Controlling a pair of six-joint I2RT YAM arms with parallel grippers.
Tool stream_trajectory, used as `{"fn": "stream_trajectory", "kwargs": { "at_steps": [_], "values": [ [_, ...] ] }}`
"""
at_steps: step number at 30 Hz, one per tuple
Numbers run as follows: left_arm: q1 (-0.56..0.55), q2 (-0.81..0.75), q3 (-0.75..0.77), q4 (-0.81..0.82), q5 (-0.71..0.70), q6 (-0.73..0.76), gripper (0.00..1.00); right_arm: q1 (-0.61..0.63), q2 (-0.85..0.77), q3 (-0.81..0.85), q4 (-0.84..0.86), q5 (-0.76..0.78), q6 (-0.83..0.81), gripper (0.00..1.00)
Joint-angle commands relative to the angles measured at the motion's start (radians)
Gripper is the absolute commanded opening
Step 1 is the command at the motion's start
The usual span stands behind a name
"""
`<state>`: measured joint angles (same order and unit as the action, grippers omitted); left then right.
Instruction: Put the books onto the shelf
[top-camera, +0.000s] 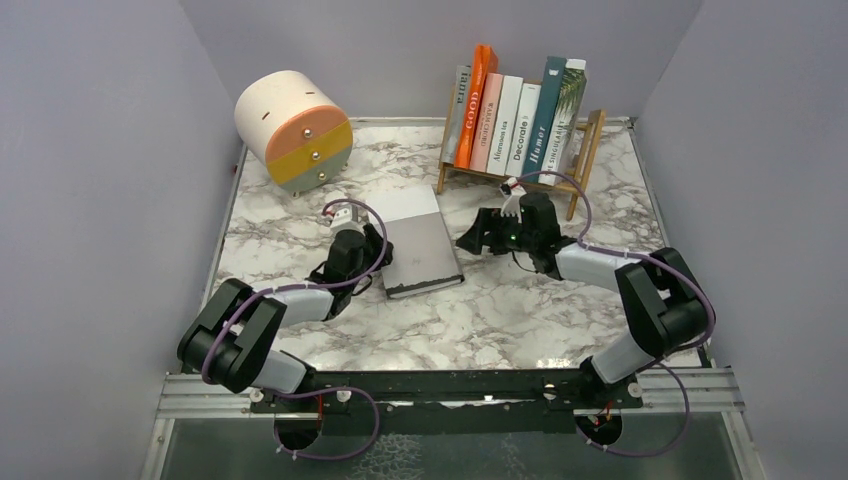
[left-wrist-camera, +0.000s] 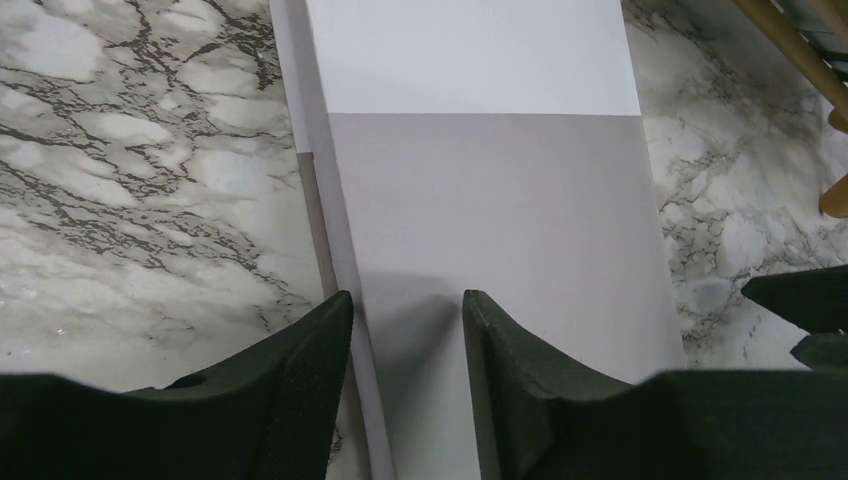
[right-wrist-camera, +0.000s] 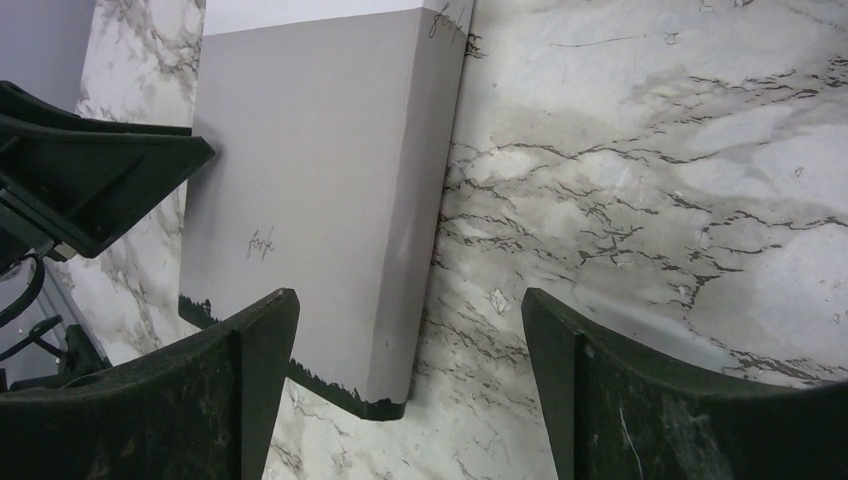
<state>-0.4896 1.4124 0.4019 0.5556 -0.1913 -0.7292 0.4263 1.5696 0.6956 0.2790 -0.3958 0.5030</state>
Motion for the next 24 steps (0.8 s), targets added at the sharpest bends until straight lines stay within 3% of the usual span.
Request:
{"fn": "stream_trajectory", "kwargs": {
  "at_steps": [1, 8, 17, 24],
  "values": [
    [0.018, 0.003, -0.042, 0.142, 0.064, 0.009, 0.32, 0.006, 0.035, -0.010, 0.075, -0.028, 0.015, 0.80],
    [0.035, 0.010, -0.077, 0.242, 0.112, 0.007, 0.01, 0.006, 0.067, 0.001, 0.086, -0.028, 0.019, 0.80],
    [0.043, -0.023, -0.158, 0.408, 0.113, 0.015, 0.00, 0.005, 0.122, 0.038, 0.081, -0.037, 0.037, 0.81],
    [0.045, 0.010, -0.237, 0.614, 0.112, 0.051, 0.00, 0.003, 0.186, 0.047, 0.167, -0.148, 0.095, 0.84]
  ]
}}
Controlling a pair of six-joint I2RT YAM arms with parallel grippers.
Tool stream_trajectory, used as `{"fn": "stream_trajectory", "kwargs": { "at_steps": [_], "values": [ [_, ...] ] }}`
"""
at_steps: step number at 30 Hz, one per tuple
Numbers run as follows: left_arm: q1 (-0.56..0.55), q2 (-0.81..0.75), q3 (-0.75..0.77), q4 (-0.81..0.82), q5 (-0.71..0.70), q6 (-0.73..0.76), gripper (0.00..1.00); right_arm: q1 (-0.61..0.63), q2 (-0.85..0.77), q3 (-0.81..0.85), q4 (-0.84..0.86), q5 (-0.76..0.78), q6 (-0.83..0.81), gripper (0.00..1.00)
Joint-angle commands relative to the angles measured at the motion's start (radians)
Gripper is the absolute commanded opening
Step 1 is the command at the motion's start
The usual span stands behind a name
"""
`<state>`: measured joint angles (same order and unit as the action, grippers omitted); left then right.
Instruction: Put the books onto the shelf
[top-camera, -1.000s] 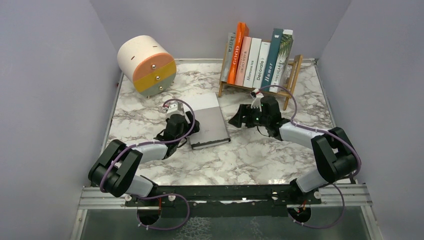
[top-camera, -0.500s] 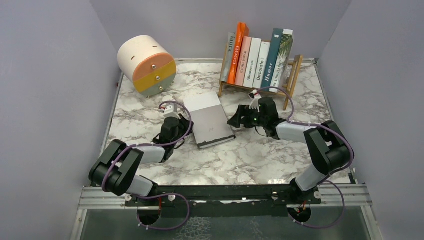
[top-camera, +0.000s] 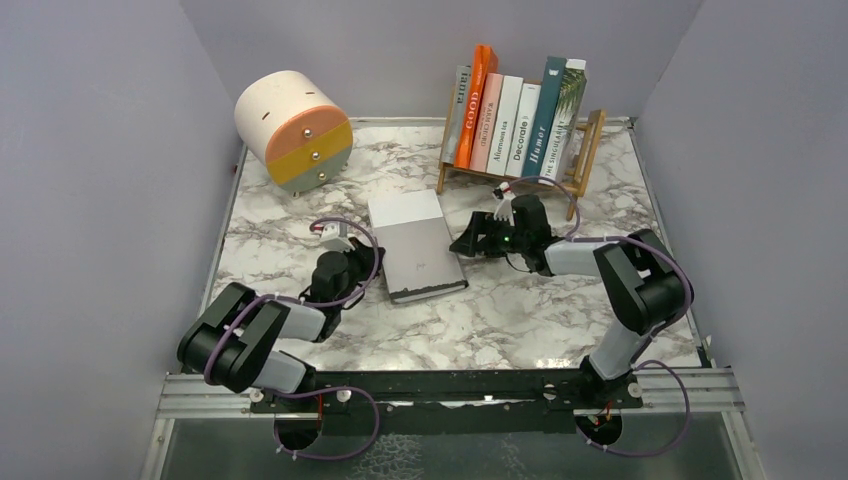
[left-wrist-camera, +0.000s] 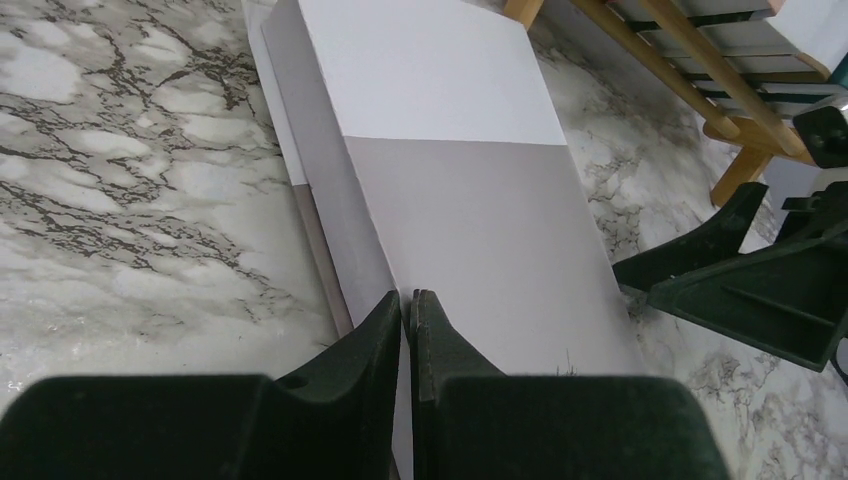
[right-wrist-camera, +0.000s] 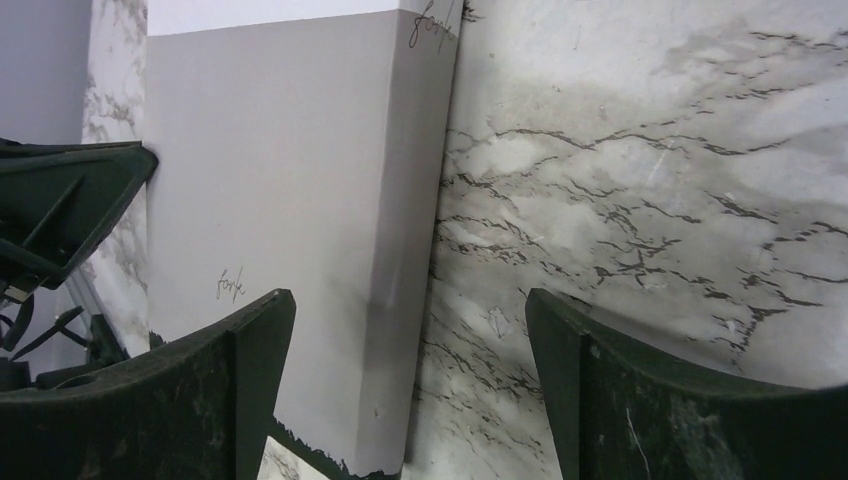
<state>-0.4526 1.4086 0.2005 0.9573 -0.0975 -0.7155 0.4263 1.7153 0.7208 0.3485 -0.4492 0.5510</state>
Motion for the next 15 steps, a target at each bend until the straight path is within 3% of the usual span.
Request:
{"fn": "stream_trajectory", "kwargs": {
  "at_steps": [1, 9, 12, 15],
  "values": [
    [0.010, 0.033, -0.046, 0.258, 0.031, 0.035, 0.00, 0.003, 0.049, 0.020, 0.120, -0.113, 0.056, 0.84],
    [0.043, 0.378, -0.101, 0.791, 0.150, -0.074, 0.00, 0.003, 0.092, -0.005, 0.232, -0.185, 0.109, 0.84],
    [0.063, 0.489, -0.051, 0.837, 0.227, -0.117, 0.00, 0.003, 0.109, -0.023, 0.288, -0.202, 0.140, 0.84],
    [0.059, 0.499, -0.039, 0.836, 0.246, -0.087, 0.00, 0.003, 0.124, -0.039, 0.329, -0.205, 0.162, 0.84]
  ]
}}
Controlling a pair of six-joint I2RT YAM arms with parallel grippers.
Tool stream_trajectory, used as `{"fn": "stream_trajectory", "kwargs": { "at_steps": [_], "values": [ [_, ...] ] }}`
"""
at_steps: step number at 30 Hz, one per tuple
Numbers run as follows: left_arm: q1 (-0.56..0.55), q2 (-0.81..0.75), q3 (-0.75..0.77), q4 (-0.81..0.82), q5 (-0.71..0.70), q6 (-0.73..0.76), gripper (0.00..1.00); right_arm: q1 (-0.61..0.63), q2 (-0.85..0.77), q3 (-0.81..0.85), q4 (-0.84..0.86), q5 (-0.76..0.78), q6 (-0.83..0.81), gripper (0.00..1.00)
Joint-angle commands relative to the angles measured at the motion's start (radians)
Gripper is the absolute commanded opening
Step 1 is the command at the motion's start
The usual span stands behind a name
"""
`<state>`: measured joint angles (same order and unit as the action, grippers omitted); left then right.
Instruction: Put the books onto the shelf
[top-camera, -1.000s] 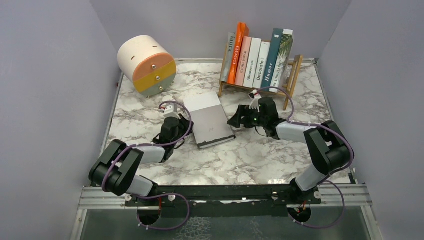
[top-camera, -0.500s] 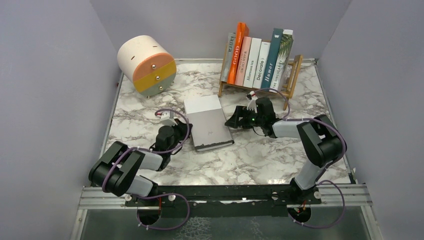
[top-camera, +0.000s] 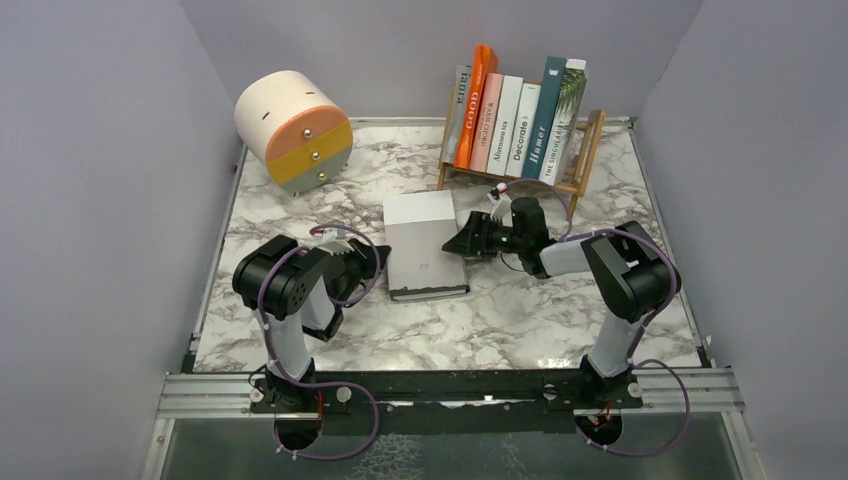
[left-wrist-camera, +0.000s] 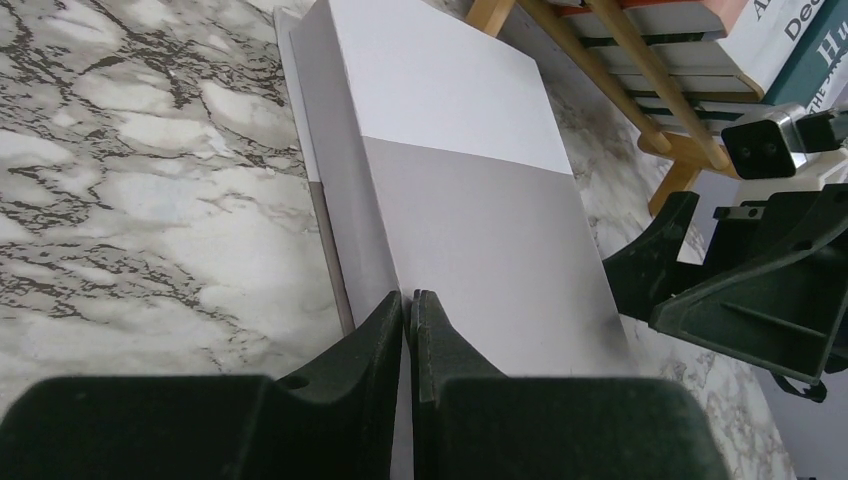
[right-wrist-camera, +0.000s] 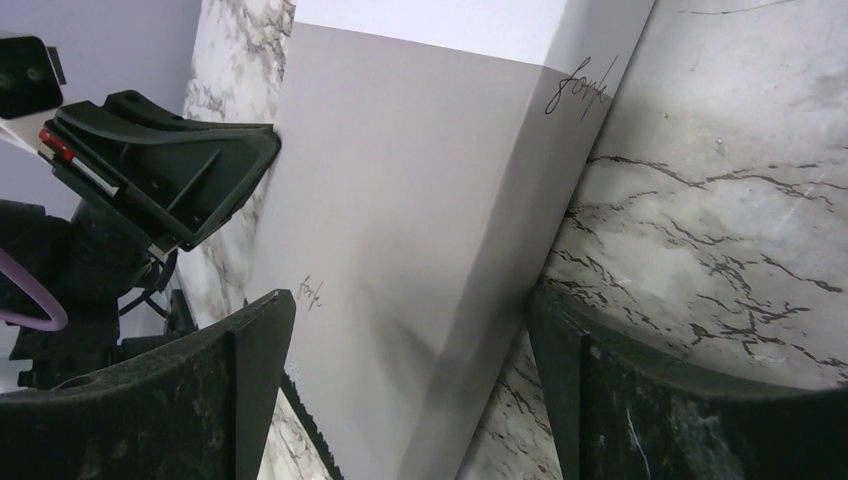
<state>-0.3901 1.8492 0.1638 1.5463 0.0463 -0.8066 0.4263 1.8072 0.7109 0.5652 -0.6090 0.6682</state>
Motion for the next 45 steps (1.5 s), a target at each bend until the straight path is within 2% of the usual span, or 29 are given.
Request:
{"fn": "stream_trajectory", "kwargs": {
  "at_steps": [1, 8, 21, 41, 45],
  "values": [
    [-0.002, 0.050, -0.008, 0.247, 0.094, 0.005, 0.00, 0.003, 0.038, -0.037, 0.129, -0.046, 0.053, 0.84],
    [-0.002, -0.026, 0.008, 0.247, 0.127, 0.019, 0.00, 0.003, 0.097, -0.061, 0.262, -0.095, 0.129, 0.84],
    [-0.002, -0.062, 0.056, 0.247, 0.214, 0.008, 0.00, 0.011, 0.126, -0.103, 0.507, -0.184, 0.247, 0.82],
    [-0.004, 0.030, 0.100, 0.247, 0.250, 0.009, 0.00, 0.045, 0.033, -0.131, 0.659, -0.181, 0.333, 0.81],
    [-0.003, 0.039, 0.108, 0.248, 0.255, 0.012, 0.00, 0.045, 0.033, -0.123, 0.617, -0.145, 0.346, 0.81]
  ]
}}
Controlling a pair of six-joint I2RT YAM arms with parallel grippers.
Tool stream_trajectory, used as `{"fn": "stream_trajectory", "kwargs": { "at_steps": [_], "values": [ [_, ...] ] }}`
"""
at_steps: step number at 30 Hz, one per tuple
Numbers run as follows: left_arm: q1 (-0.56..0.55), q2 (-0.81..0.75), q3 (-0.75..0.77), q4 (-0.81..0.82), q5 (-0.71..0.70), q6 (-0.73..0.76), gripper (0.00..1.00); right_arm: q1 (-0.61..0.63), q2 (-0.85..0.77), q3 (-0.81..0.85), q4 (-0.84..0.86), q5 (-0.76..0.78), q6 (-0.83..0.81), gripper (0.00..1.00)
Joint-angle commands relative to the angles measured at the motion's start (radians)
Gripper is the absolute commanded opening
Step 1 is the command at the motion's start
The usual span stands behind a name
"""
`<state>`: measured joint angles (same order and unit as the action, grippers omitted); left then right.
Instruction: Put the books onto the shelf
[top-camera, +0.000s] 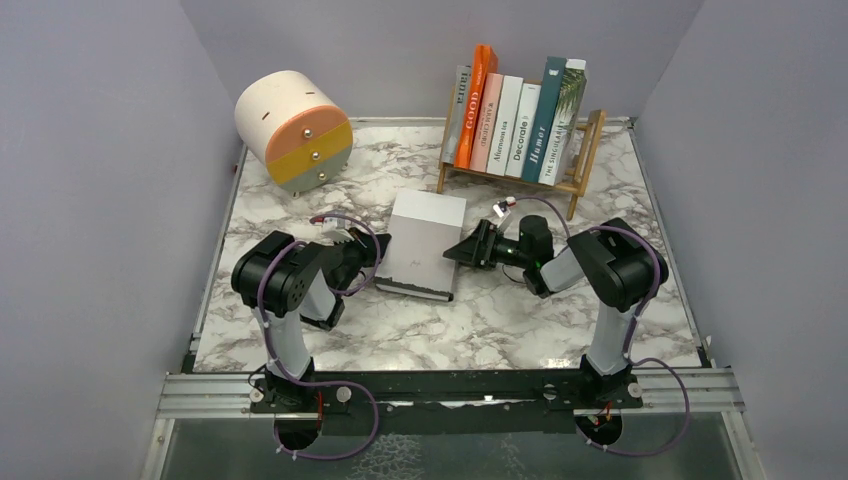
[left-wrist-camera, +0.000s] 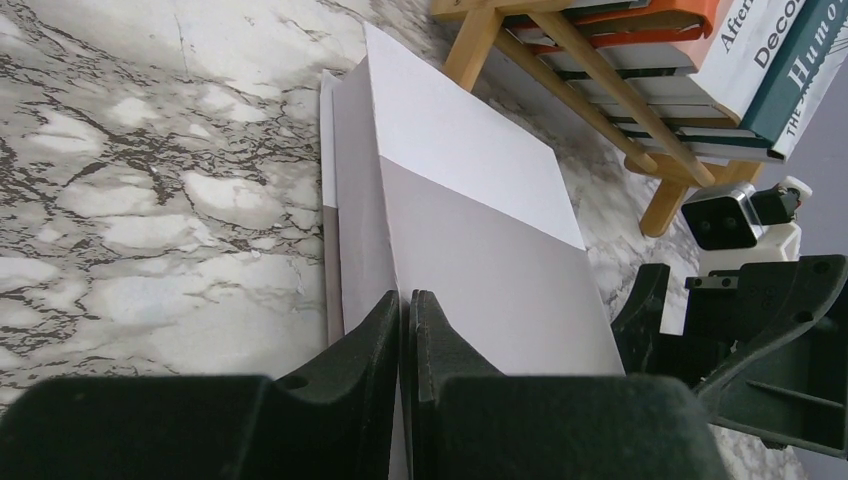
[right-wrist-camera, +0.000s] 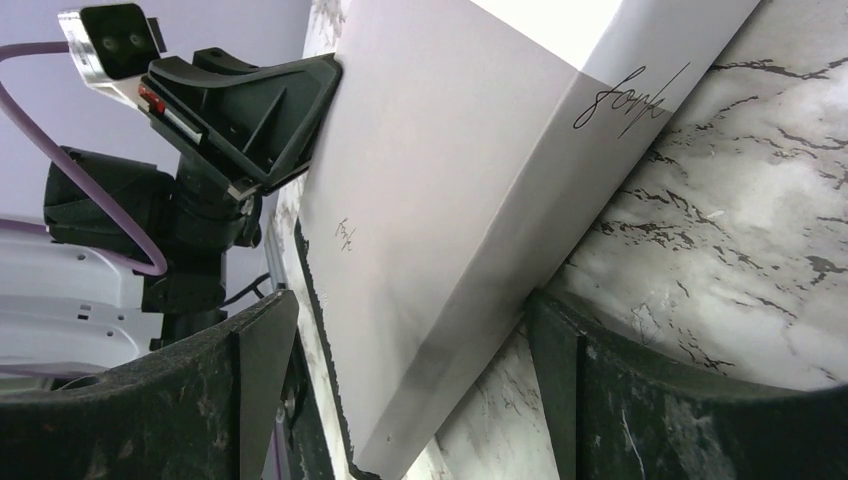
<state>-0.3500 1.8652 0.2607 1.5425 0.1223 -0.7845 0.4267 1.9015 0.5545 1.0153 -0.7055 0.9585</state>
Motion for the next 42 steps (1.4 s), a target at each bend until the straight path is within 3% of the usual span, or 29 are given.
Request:
{"fn": "stream_trajectory", "kwargs": {
  "at_steps": [1, 7, 17, 42],
  "values": [
    [-0.044, 0.018, 0.009, 0.252, 0.174, -0.009, 0.00, 0.044, -0.061, 0.043, 0.130, -0.035, 0.057, 0.81],
    [-0.043, -0.023, 0.025, 0.252, 0.179, -0.033, 0.00, 0.045, -0.032, 0.059, 0.115, 0.044, 0.119, 0.81],
    [-0.044, -0.055, 0.075, 0.252, 0.196, -0.093, 0.00, 0.075, 0.052, 0.071, 0.272, 0.105, 0.263, 0.80],
    [-0.042, -0.142, 0.045, 0.252, 0.196, -0.113, 0.00, 0.096, 0.199, 0.047, 0.505, 0.180, 0.351, 0.80]
  ]
}}
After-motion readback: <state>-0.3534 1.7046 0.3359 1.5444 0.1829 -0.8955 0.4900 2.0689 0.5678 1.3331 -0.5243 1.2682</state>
